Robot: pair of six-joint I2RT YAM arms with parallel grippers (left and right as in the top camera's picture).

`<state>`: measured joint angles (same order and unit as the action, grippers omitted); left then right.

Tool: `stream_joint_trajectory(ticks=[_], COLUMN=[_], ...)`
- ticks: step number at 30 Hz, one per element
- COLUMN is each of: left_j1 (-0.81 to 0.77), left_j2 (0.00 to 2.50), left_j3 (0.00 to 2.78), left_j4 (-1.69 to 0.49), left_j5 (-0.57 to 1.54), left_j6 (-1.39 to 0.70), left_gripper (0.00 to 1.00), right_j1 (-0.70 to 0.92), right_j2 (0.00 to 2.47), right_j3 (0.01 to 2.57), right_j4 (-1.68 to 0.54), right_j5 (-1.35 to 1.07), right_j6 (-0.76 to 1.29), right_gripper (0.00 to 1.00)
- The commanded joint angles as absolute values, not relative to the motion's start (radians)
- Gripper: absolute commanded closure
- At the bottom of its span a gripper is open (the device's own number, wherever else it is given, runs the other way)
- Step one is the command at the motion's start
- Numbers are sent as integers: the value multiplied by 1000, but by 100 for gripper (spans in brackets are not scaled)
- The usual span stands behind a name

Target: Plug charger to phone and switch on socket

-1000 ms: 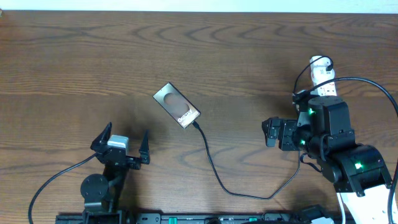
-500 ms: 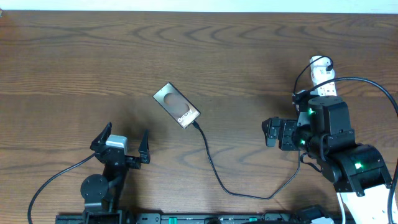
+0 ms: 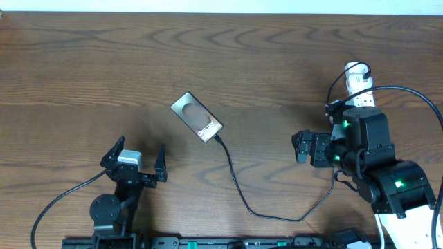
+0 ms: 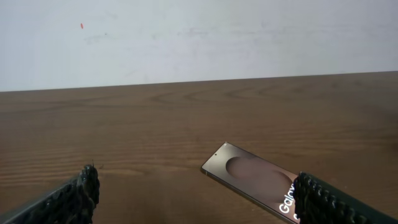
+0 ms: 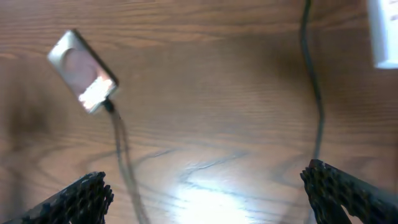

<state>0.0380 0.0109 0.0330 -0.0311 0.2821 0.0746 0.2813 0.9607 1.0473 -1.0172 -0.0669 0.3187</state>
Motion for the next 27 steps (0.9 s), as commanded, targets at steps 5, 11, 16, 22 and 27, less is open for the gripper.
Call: stream_joint_trajectory(ticks=[5,11,16,22,27], left_j1=[42,42,42,42,42], left_j2=[5,5,5,5,5], left_j3=[4,4,4,4,4], left_j4=[-43,-43,-43,-43,-43], left_j5=[276,276,276,276,276], left_j6=[66,66,66,66,66], left_gripper=[2,2,2,2,2], right_j1=[295,272,226,194,141], right_j2=[858,574,372,191,105], right_j3=[950,518,181,6,6], right_j4=[-873,-365,21,99,31], right_j5=[229,253,247,220,165], right_j6=[241,173,175,179,178], right_gripper=[1,1,1,1,1])
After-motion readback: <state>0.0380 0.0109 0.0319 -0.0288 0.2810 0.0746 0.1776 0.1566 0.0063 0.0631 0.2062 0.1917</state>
